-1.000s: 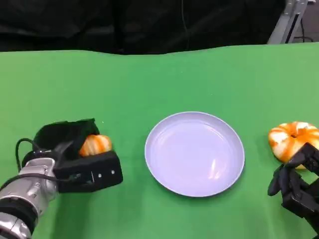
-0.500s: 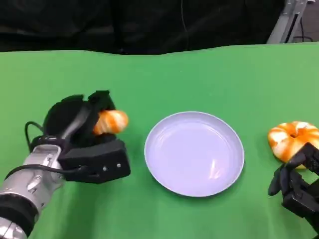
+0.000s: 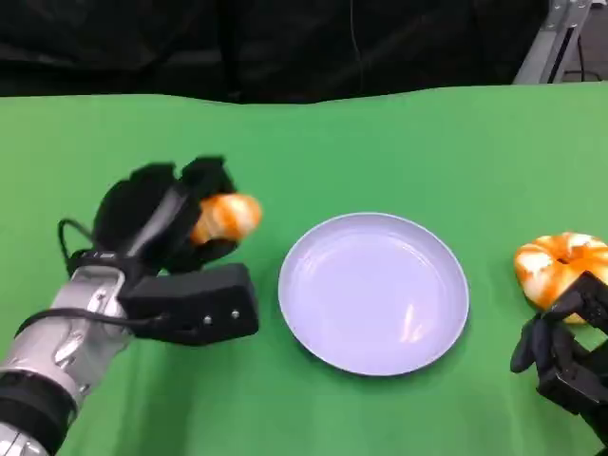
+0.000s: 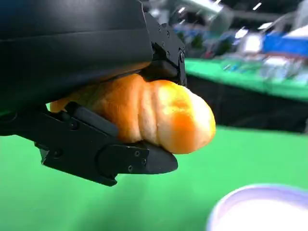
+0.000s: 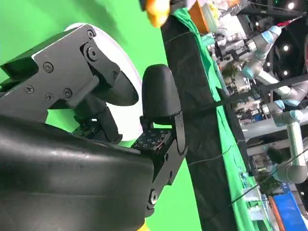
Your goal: Grasp the bread from the table and place it into the plate.
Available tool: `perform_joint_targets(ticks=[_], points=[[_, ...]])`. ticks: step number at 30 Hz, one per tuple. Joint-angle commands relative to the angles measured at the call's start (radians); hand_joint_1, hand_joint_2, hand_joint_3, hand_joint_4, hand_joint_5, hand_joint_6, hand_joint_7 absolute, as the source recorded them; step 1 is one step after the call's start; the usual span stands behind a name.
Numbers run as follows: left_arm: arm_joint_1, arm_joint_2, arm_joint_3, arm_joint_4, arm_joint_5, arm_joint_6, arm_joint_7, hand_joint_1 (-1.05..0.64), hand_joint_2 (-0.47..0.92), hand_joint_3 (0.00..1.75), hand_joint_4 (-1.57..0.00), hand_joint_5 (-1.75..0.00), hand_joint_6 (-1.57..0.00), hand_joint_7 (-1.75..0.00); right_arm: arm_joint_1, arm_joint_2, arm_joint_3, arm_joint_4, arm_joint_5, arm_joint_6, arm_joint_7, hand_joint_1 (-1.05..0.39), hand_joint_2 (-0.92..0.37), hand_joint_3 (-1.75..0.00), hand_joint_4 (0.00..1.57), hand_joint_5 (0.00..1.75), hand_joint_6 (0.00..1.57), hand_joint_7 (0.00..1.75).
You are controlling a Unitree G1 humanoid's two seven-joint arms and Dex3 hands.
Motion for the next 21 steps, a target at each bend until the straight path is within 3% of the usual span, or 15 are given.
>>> perform_joint_targets(ticks=[1, 7, 10, 16, 17, 19, 21], points=[[0.02, 0.014, 0.012, -0.027, 0.005, 0.006, -0.008, -0.12, 0.82, 0.6, -0.68, -1.75, -0.56, -1.75, 0.001, -0.007, -0.006, -0.003, 0.008, -0.005, 0.002, -0.07, -0.49, -1.29, 0.86, 1.75, 0.75, 1.59], [0.021, 0.015, 0.012, -0.031, 0.005, 0.009, -0.009, -0.12, 0.81, 0.6, -0.68, -1.75, -0.56, -1.75, 0.001, -0.007, -0.007, -0.003, 0.008, -0.004, 0.003, -0.07, -0.49, -1.29, 0.86, 1.75, 0.75, 1.59], [-0.095, -0.147, -0.079, 0.015, 0.035, 0.005, -0.053, -0.16, 0.87, 0.46, -0.67, -1.75, -0.54, -1.75, 0.002, -0.004, -0.007, -0.008, 0.004, -0.005, -0.007, -0.08, -0.48, -1.29, 0.86, 1.75, 0.75, 1.59], [-0.133, -0.193, -0.104, 0.058, 0.059, 0.008, -0.064, -0.18, 0.9, 0.39, -0.67, -1.75, -0.53, -1.75, 0.003, 0.0, -0.007, -0.012, 0.002, -0.005, -0.012, -0.08, -0.49, -1.29, 0.86, 1.75, 0.75, 1.6], [-0.155, -0.232, -0.131, 0.102, 0.079, 0.01, -0.056, -0.15, 0.87, 0.34, -0.69, -1.75, -0.61, -1.6, 0.004, 0.004, -0.006, -0.016, 0.001, -0.004, -0.015, -0.08, -0.48, -1.29, 0.87, 1.75, 0.76, 1.6], [-0.184, -0.283, -0.163, 0.168, 0.1, 0.01, -0.037, -0.14, 0.88, 0.15, -0.75, -1.75, -0.86, -0.9, 0.007, 0.008, -0.004, -0.021, 0.001, -0.005, -0.018, -0.08, -0.48, -1.3, 0.87, 1.75, 0.76, 1.6], [-0.195, -0.3, -0.167, 0.203, 0.102, 0.004, -0.02, -0.14, 0.91, 0.09, -0.75, -1.75, -0.93, -0.68, 0.006, 0.007, -0.004, -0.018, 0.003, -0.009, -0.014, -0.08, -0.48, -1.3, 0.86, 1.75, 0.76, 1.59]])
